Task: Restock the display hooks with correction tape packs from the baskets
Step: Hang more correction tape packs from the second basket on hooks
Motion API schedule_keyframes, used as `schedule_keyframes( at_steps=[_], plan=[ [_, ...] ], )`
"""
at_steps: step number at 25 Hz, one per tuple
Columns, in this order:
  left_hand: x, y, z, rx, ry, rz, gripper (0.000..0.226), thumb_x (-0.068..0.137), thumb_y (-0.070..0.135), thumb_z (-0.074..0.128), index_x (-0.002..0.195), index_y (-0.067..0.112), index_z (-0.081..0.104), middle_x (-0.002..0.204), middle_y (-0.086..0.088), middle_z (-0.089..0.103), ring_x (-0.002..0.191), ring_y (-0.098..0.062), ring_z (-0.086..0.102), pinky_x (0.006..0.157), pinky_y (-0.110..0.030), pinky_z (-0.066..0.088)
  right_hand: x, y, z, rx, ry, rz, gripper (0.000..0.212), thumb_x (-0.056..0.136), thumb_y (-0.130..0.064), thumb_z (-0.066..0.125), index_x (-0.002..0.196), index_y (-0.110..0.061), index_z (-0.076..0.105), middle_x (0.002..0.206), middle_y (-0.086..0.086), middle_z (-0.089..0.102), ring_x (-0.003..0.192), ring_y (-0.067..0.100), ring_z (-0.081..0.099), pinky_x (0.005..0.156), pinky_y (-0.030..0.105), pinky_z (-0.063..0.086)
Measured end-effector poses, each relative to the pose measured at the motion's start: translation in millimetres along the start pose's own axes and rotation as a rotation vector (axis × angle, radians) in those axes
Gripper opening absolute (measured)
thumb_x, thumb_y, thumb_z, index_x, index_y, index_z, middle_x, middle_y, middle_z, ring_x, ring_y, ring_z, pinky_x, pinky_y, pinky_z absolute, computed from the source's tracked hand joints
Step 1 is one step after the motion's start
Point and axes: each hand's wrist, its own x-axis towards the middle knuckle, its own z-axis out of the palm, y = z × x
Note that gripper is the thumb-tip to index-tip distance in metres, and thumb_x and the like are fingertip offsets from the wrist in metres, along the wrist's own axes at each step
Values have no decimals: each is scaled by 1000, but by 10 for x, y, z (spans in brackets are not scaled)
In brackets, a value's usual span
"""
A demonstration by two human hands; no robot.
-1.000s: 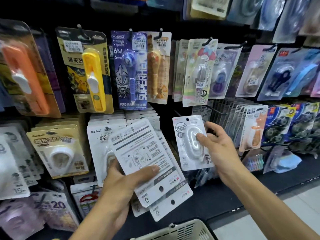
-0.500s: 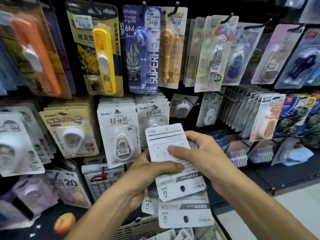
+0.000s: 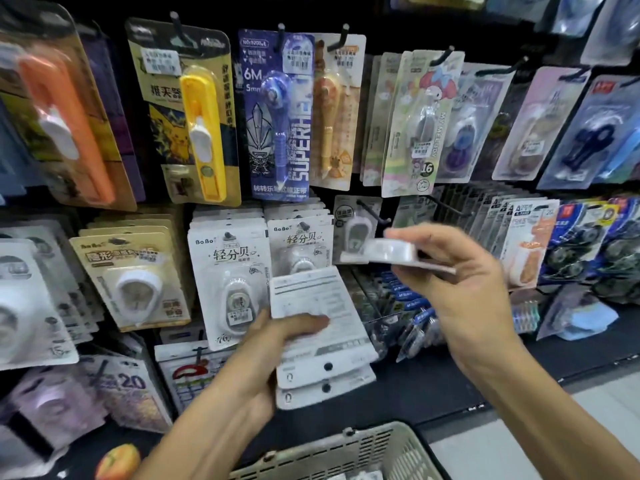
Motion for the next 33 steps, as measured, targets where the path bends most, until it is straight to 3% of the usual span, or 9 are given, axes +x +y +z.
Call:
schedule_keyframes(
  at_steps=[4, 7, 10, 13, 16, 20, 24, 27, 33],
  plan=[
    [-25, 99, -63, -139, -64, -15, 39, 60, 16, 81, 99, 9, 81, 102, -18, 78, 82, -34, 78, 63, -51, 64, -90, 154, -71, -225, -305, 67, 53, 79, 21, 67, 87, -29, 83, 113, -11, 76, 130, 10, 57, 105, 25, 46],
    [-72, 43, -15, -82, -36, 52, 63, 54, 9, 84, 116, 9, 73, 106, -17, 78, 91, -35, 77, 68, -53, 64, -108, 165, -43, 94, -271, 259, 67, 76, 33, 45, 82, -22, 83, 116, -3, 76, 131, 9, 57, 103, 23, 47],
    [-87, 25, 2, -44, 38, 164, 74, 49, 3, 85, 119, 15, 66, 104, -12, 79, 90, -33, 78, 68, -49, 64, -148, 197, -11, 205, 18, 474, 34, 90, -9, 66, 114, -32, 74, 131, -10, 68, 124, 10, 61, 101, 33, 48],
    [-75, 52, -9, 9, 108, 256, 72, 50, 7, 87, 117, 22, 65, 105, -5, 80, 95, -29, 77, 86, -53, 60, -222, 232, 31, -39, -251, 708, 42, 76, -44, 81, 112, -23, 74, 112, 6, 76, 100, 23, 72, 78, 35, 55],
    [-80, 74, -23, 9, 117, 257, 74, 50, 15, 86, 120, 22, 65, 107, -4, 79, 101, -30, 75, 96, -55, 55, -135, 181, -2, 52, -44, 652, 39, 80, -39, 75, 107, -12, 71, 99, 12, 78, 77, 28, 71, 51, 32, 53],
    [-98, 119, -72, -20, 111, 259, 72, 57, 17, 83, 125, 24, 62, 109, -4, 79, 95, -29, 77, 84, -50, 60, -1, 158, -287, -69, 146, 684, 21, 97, -31, 64, 102, -13, 74, 80, 11, 75, 46, 21, 58, 36, 24, 38],
    [-125, 143, -40, -8, 95, 271, 70, 59, 16, 80, 126, 27, 62, 108, -1, 79, 93, -25, 78, 80, -42, 59, -27, 160, -323, -132, 163, 654, 20, 97, -33, 63, 97, -18, 77, 57, -3, 66, 34, 12, 26, 36, 18, 19],
    [-123, 120, 7, 27, 79, 290, 66, 57, 16, 81, 120, 29, 65, 107, 0, 79, 93, -23, 78, 82, -41, 58, 2, 141, -263, -101, 256, 630, 18, 98, -31, 63, 95, -17, 75, 50, -6, 60, 32, 10, 25, 35, 20, 19],
    [-67, 91, -11, 46, 72, 377, 67, 51, 15, 84, 115, 30, 66, 106, 1, 80, 95, -22, 77, 88, -44, 57, 54, 104, -276, -120, 244, 646, 15, 93, -30, 71, 96, -18, 79, 67, 6, 73, 29, 6, 35, 33, 17, 23]
  ],
)
